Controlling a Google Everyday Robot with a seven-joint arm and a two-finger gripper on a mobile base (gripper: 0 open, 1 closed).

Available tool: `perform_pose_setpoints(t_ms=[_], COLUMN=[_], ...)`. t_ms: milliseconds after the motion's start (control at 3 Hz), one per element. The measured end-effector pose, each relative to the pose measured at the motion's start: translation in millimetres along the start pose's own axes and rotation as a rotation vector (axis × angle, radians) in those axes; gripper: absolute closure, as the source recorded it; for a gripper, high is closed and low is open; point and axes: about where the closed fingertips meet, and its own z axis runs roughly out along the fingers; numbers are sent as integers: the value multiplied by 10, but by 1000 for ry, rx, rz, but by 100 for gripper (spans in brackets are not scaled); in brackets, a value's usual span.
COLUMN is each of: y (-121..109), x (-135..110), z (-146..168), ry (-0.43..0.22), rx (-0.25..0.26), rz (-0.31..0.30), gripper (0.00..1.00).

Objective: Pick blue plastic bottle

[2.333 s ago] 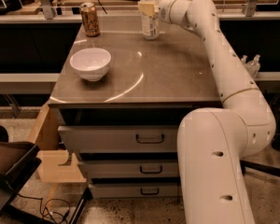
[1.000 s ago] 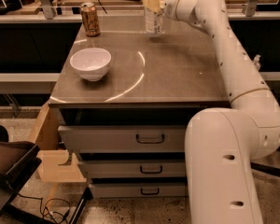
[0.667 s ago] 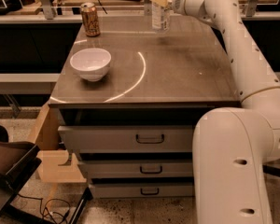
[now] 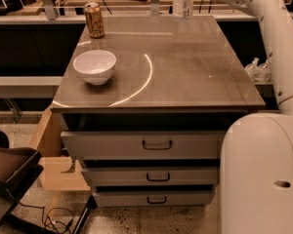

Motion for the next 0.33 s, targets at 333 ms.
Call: perform_pose_setpoints(t_ms=[333], y=[-12], x=[-231], z=[-195], ry=[-10], rx=[8], rz=[-30], gripper=[100])
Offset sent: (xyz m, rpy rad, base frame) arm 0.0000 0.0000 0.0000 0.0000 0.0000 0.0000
